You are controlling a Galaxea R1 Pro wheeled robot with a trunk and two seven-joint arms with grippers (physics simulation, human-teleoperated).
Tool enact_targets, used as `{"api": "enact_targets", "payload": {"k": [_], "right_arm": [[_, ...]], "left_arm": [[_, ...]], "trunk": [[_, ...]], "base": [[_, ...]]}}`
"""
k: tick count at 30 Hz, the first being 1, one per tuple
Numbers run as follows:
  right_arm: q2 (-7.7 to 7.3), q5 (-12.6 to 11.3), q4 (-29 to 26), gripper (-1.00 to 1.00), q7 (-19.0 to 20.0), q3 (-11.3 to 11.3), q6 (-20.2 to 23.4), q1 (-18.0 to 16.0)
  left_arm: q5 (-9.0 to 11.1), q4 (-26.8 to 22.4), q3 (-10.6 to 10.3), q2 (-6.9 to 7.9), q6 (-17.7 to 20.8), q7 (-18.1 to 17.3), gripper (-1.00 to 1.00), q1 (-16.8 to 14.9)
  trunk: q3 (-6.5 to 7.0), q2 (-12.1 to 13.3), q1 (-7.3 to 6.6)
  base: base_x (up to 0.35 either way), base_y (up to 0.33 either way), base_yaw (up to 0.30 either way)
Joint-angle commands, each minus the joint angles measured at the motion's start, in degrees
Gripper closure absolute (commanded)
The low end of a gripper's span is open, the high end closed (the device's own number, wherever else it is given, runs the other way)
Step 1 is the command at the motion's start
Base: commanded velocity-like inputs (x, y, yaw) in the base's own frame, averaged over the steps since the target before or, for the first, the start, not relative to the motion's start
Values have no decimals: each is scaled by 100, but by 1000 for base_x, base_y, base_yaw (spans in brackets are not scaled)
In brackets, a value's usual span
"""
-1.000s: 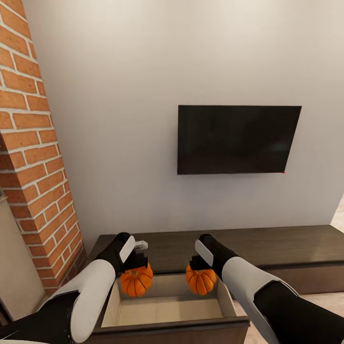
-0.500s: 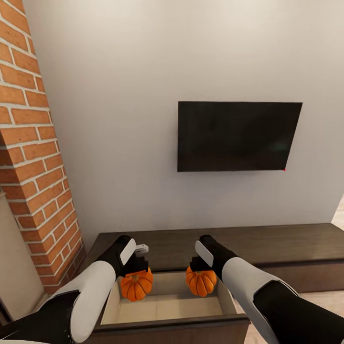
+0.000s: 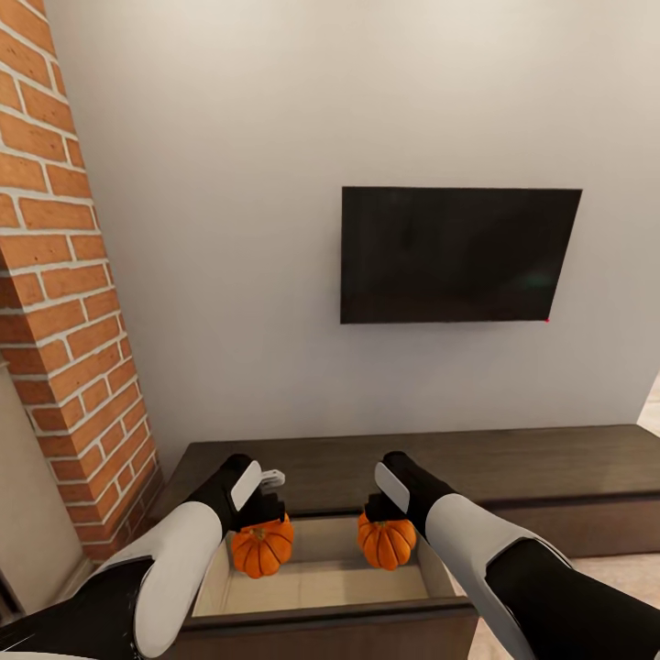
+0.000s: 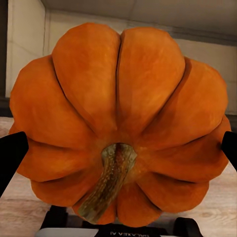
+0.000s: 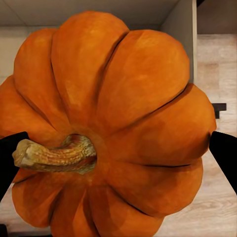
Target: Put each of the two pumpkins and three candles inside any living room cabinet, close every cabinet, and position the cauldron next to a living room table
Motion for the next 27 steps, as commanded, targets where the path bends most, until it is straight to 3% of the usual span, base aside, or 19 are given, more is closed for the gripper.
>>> {"api": "enact_targets", "payload": {"k": [1,9,12,16,27], "right_arm": [[-2,-59,-9,100,-41,37,16,-5],[-10,-60,4,100,-40,37,-230,-5],[-17,-55,3,100,-40,32,-346,1],[-25,-54,2,100,-35,29,-509,3],[-28,-53,8,100,-32,36,-647,4]], "left_arm": [[64,-10,8,-3,14,53,100,-3],[56,-9,7,-3,-78,54,100,-3],[60,-9,7,-3,-435,54,100,-3],[69,-9,7,-13,-616,40,100,-3],[81,-9,7,-18,-696,16,100,-3]], "trunk": [[-25,-46,22],[-169,-367,198],[-222,-487,264],[-294,-647,352],[-492,-1088,593]], "base": [[0,0,0],[0,0,0],[0,0,0],[0,0,0],[0,0,0]]}}
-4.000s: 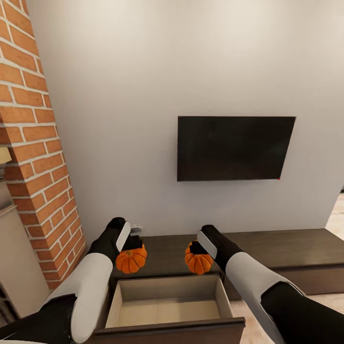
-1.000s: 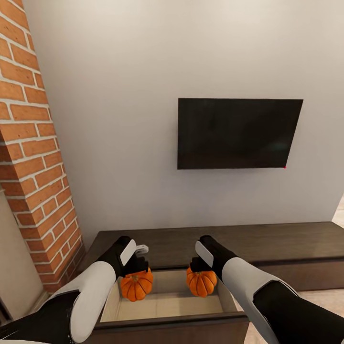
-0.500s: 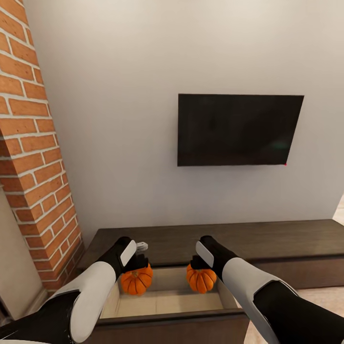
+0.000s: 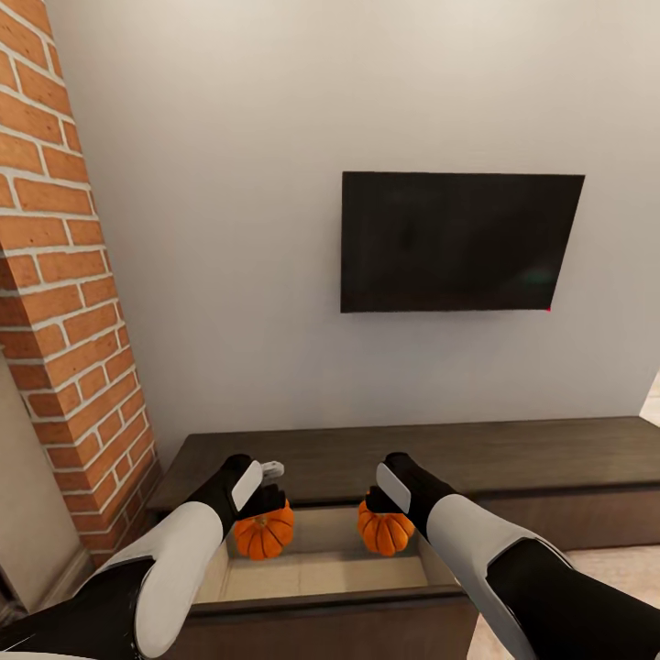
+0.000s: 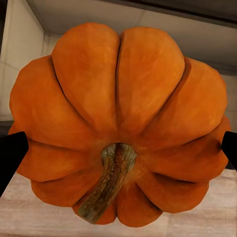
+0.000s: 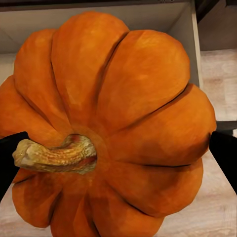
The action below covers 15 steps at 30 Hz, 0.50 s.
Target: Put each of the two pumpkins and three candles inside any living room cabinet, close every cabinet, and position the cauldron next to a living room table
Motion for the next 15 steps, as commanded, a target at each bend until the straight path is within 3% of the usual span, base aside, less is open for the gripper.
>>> {"api": "enact_targets", "payload": {"k": [1,15], "right_arm": [[-2,-58,-11,100,-40,41,7,-4],[5,-58,-10,100,-34,42,-364,5]], "left_arm": [[61,-11,5,-1,16,48,100,-3],[75,0,7,3,-82,35,100,-3]], "trunk": [[-25,-45,22],[-276,-607,330]], "base": [[0,0,0],[0,0,0]]}}
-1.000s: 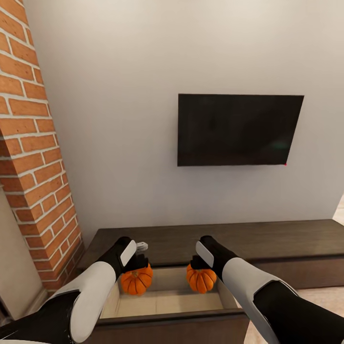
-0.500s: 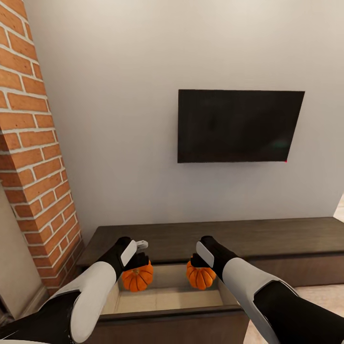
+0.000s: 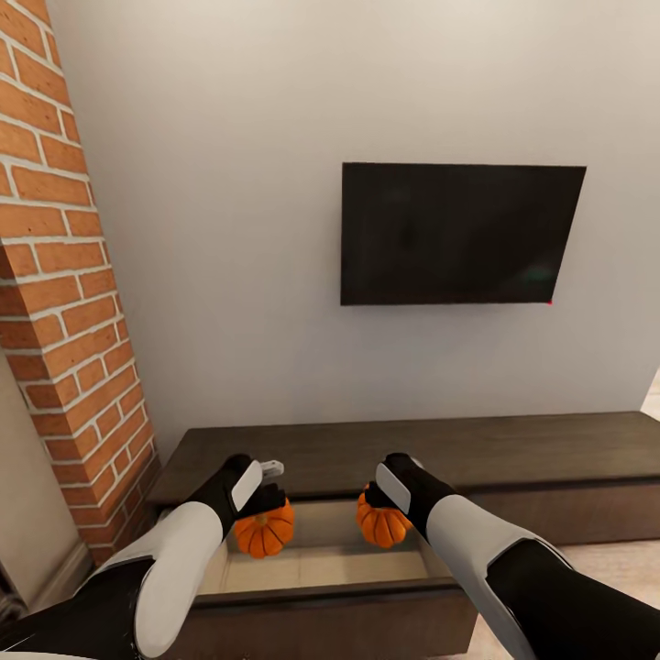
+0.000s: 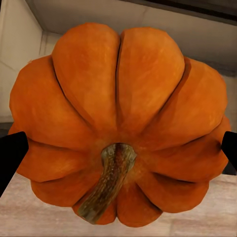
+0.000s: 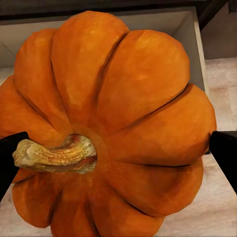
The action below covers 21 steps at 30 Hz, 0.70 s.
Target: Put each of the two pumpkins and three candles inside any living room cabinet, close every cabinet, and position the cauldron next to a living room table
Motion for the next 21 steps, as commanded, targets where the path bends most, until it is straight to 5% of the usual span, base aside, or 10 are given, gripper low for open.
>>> {"api": "enact_targets", "payload": {"k": [1,7,21], "right_arm": [[-5,-61,-12,100,-37,44,-33,-4],[-9,-61,-10,100,-15,44,-297,3],[-1,-61,-8,100,9,44,-359,12]], "left_arm": [[83,13,4,-2,-82,49,100,-2],[143,160,3,-2,-428,48,100,-2],[212,189,3,-9,-495,56,100,-2]], "trunk": [[-25,-45,22],[-132,-286,154],[-384,-847,461]], "base": [[0,0,0],[0,0,0],[0,0,0]]}}
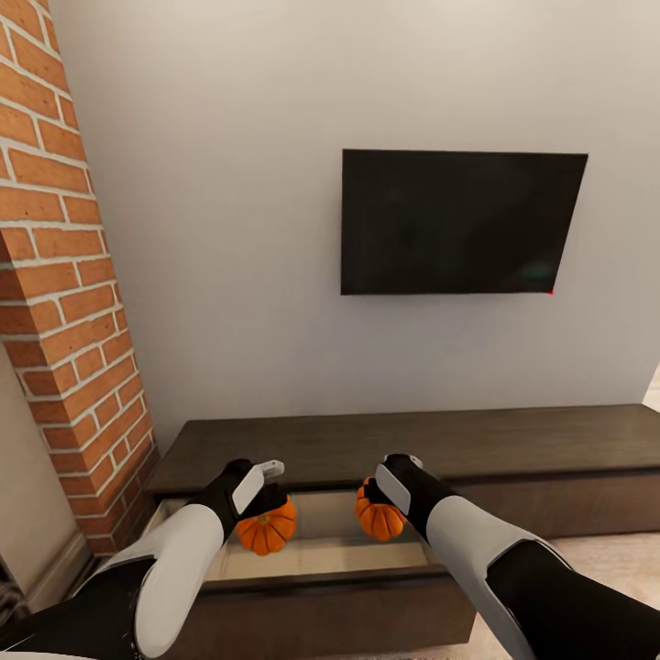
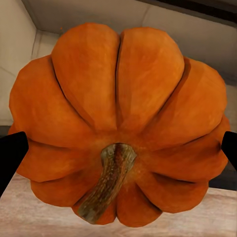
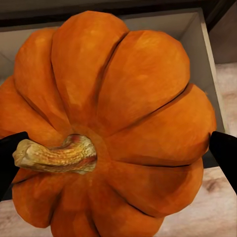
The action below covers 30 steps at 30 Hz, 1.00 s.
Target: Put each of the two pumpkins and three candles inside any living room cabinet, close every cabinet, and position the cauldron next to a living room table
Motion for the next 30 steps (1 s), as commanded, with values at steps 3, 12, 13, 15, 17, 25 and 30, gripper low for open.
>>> {"api": "enact_targets", "payload": {"k": [3,12,13,15,17,25,30], "right_arm": [[-2,-56,-16,100,-37,49,18,-5],[4,-54,-20,100,-37,54,-131,1],[4,-54,-18,100,-37,54,-192,2],[5,-52,-14,100,-26,55,-391,3],[2,-50,-13,100,9,56,-532,4],[-10,-31,-12,100,162,61,-698,5],[-6,-30,-11,100,172,64,-753,5]], "left_arm": [[62,-13,-3,2,18,48,100,-2],[64,-13,-3,5,-96,48,100,-2],[64,-13,-3,5,-141,48,100,-2],[64,-13,-3,5,-297,48,100,-2],[64,-13,-3,2,-422,45,100,-2],[64,-13,-3,-3,-579,39,100,-2],[68,-13,-3,4,-590,39,100,-2]], "trunk": [[-60,-125,66],[-222,-486,263],[-240,-526,285],[-276,-606,329],[-312,-687,373],[-455,-1007,549],[-545,-1208,659]], "base": [[0,0,0],[0,0,0],[0,0,0],[0,0,0],[0,0,0],[0,0,0],[0,0,0]]}}
